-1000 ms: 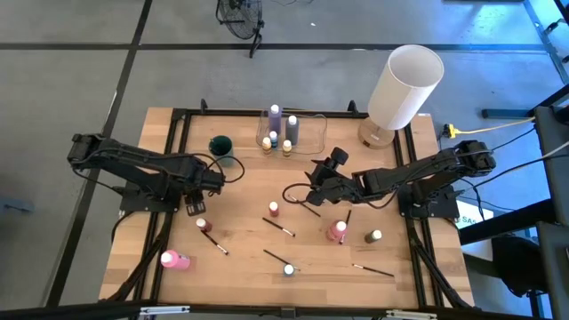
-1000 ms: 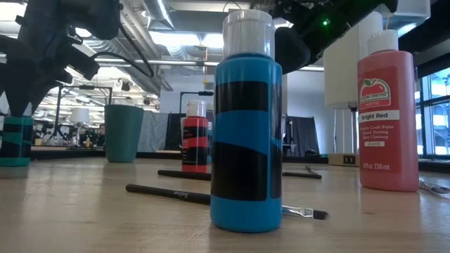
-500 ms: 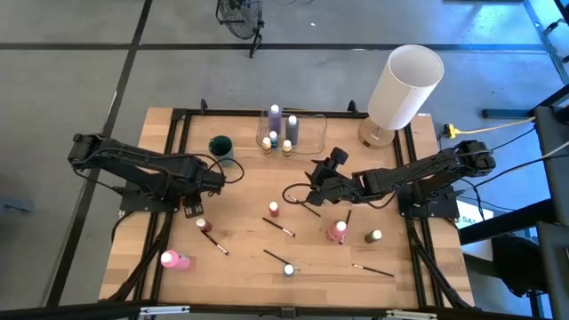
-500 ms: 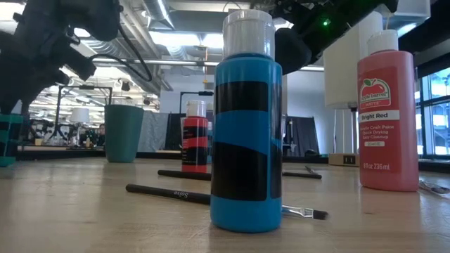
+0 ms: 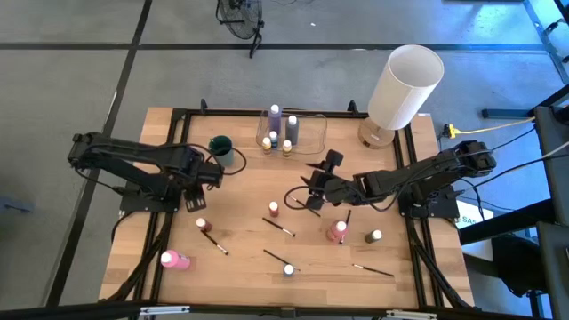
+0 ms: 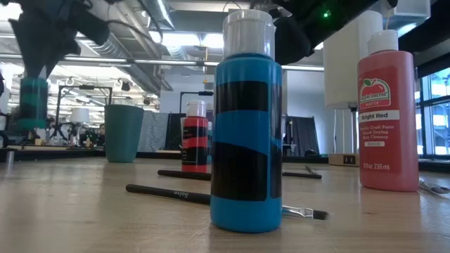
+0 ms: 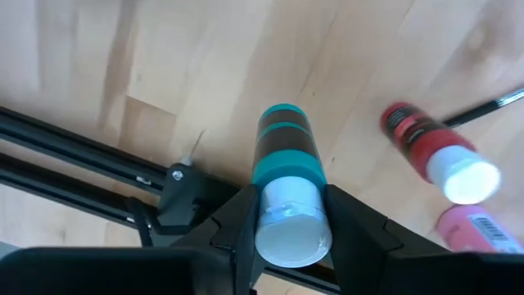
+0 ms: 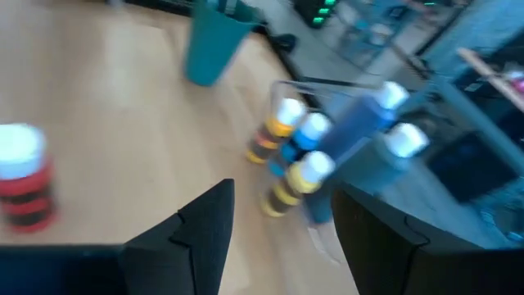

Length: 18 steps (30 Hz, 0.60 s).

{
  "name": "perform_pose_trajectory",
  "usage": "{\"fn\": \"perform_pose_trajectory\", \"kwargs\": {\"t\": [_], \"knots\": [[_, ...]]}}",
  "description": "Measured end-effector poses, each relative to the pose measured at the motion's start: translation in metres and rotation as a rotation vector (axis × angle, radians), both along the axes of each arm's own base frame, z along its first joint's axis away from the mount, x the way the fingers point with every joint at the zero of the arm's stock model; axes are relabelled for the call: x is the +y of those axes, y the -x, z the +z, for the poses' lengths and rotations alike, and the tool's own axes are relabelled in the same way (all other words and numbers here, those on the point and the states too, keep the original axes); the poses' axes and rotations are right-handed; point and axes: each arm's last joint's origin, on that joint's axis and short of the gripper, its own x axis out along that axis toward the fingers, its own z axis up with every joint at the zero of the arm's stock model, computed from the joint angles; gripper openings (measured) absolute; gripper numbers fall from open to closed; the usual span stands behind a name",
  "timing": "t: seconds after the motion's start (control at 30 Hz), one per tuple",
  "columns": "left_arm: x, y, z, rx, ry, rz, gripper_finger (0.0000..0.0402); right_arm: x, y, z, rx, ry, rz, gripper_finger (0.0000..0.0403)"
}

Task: Pick & Place Paint Supplies
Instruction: Put the green paint bottle into the transparent bin

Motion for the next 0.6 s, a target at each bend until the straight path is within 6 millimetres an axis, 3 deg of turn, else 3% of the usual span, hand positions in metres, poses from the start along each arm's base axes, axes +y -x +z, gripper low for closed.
{"fn": "perform_pose_trajectory", "kwargs": {"t": [0.27, 0.6], "knots": [[0.003, 0.000, 0.032, -0.074, -0.085, -0.004, 0.0115, 0.008, -0.005, 0.003, 0.002, -0.080, 0.275, 0.0206], [0.002, -0.011, 0.042, -0.100, -0.103, -0.006, 0.0115, 0.006, -0.006, 0.005, -0.042, -0.085, 0.172, 0.0206]]}}
